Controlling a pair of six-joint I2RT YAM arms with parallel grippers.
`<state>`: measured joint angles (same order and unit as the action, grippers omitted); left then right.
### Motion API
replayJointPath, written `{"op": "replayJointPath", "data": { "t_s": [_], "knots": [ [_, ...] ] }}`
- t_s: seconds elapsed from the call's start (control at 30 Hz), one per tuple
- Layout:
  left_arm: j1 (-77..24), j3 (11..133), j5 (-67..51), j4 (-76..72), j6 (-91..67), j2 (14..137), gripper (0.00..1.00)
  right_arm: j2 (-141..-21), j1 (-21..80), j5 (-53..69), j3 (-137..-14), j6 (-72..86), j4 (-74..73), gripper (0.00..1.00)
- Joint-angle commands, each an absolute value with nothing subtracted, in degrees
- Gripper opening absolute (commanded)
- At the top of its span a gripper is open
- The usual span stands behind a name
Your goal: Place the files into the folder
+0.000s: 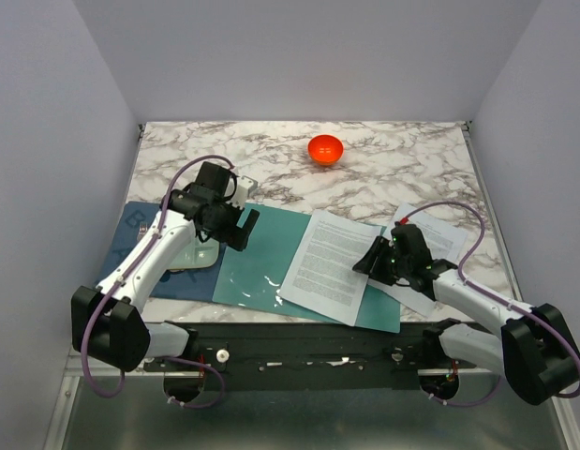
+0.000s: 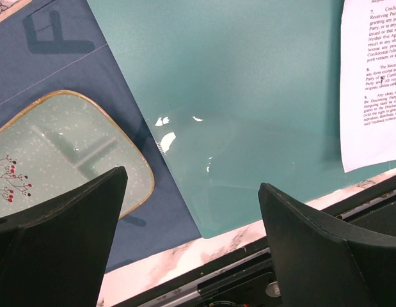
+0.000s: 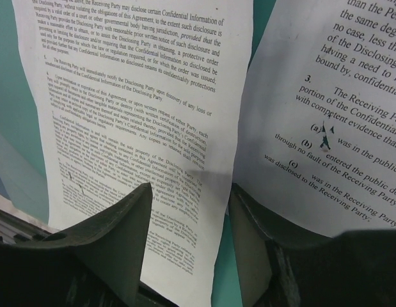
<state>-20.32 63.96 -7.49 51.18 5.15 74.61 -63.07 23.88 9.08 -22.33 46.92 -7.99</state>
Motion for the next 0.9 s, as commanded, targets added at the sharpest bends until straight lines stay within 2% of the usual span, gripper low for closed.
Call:
{"op": "replayJointPath", "data": {
  "t_s": [0.0, 0.1, 0.2, 0.23, 0.33, 0.43, 0.87],
  "knots": [
    [-20.0, 62.4, -6.1, 50.9, 6.3, 73.0, 0.99, -64.1, 23.6, 10.3, -22.9, 47.7, -8.4, 0.5],
    [-19.9, 60.9, -5.5, 50.5, 6.9, 72.9, 0.99, -64.9, 23.6, 10.8, -23.5, 48.2, -7.9, 0.42],
    [-18.9, 59.3, -5.0, 49.9, 7.9, 73.7, 0.99, -64.9, 23.6, 11.7, -24.3, 48.2, -7.1, 0.3],
    [-18.3, 59.1, -5.1, 49.9, 8.3, 74.0, 0.99, -64.7, 23.6, 12.0, -24.7, 47.8, -6.9, 0.21],
    [-15.0, 58.1, -5.9, 49.8, 9.8, 75.8, 0.99, -62.7, 23.6, 13.8, -27.0, 45.0, -6.8, 0.07],
    [-11.4, 57.8, -6.5, 49.2, 11.2, 76.9, 0.98, -60.1, 23.6, 16.9, -30.1, 40.4, -6.8, 0.01],
    [-9.0, 57.1, -3.1, 48.6, 12.3, 77.8, 0.98, -59.1, 24.0, 27.9, -41.8, 25.0, -8.8, 0.01]
  ]
}}
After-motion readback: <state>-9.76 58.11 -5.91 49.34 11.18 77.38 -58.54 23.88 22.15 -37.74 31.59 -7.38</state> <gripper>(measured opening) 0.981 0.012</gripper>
